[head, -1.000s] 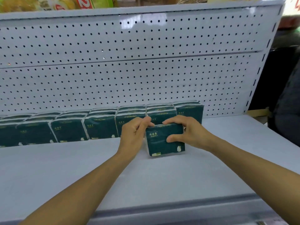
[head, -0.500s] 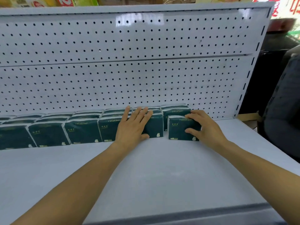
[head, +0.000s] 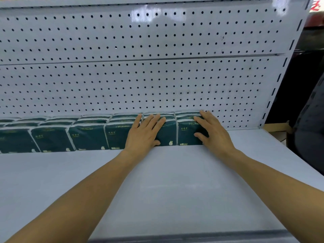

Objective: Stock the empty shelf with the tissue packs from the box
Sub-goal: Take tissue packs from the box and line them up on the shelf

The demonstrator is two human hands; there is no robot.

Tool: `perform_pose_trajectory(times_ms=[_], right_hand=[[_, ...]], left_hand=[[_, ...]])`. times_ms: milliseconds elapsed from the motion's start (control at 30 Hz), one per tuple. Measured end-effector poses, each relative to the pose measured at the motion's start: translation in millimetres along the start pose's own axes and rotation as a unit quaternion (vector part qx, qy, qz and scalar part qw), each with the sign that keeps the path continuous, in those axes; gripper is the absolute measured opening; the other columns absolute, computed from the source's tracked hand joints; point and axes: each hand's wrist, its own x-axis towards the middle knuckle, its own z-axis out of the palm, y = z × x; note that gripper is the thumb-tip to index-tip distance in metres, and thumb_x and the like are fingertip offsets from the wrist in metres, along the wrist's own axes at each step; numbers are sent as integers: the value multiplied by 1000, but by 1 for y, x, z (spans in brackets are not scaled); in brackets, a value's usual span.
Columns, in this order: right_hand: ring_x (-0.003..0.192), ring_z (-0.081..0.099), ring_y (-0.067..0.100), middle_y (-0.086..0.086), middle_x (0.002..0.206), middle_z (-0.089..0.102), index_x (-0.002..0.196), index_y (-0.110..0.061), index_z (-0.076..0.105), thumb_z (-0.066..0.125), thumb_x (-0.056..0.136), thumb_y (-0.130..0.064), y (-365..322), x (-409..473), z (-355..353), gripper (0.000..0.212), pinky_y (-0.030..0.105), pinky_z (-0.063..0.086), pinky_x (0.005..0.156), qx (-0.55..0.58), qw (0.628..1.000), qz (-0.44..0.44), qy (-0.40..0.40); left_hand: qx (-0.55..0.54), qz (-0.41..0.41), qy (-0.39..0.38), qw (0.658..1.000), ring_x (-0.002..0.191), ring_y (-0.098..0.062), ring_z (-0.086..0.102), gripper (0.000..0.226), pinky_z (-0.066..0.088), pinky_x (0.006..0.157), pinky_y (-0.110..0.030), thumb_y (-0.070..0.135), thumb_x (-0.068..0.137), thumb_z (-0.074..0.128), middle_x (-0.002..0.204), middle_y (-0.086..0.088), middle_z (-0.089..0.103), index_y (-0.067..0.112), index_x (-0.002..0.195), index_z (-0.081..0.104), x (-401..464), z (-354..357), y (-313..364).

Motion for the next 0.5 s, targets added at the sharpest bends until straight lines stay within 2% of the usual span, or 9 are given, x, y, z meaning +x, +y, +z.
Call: perform_pose_trajectory(times_ms=[100,233,367,433,500], right_hand=[[148,8,10,-8,159,21,147,-27,39,59,95,-30,-2,-2,-1,55,37,35,109,-22,1000,-1,-9],[150,0,25,1,163,8,151,-25,30,56,95,-35,-16,0,-8,62,51,18,118,-111,993,15,-41],[149,-6,29,3,163,-4,155,-27,9,51,96,-44,-48,-13,-21,74,52,9,119,-146,988,24,-38],[150,1,26,3,163,3,155,-25,12,51,96,-42,-71,-27,-27,73,50,10,120,-130,991,-15,-10],[148,15,26,5,160,19,152,-21,23,56,94,-38,-95,-45,-31,69,50,16,119,-107,992,-69,29]], left_hand=[[4,1,-5,1000,150,-18,14,83,-4,121,-46,53,94,52,164,4,14,26,157,5,-1,-2,0],[-39,-12,-39,998,152,-17,3,86,-10,120,-49,54,94,50,165,5,6,27,156,-2,-1,-16,1],[-55,-50,-32,997,152,-18,-6,89,-10,120,-53,63,93,45,165,3,-2,28,155,-9,-18,-40,2],[-78,-55,24,995,152,-19,5,83,-4,121,-52,66,93,38,165,2,7,27,157,0,-39,-54,-1],[-107,-57,101,988,146,-19,27,76,10,122,-51,66,93,32,160,1,26,25,155,17,-68,-70,-8]])
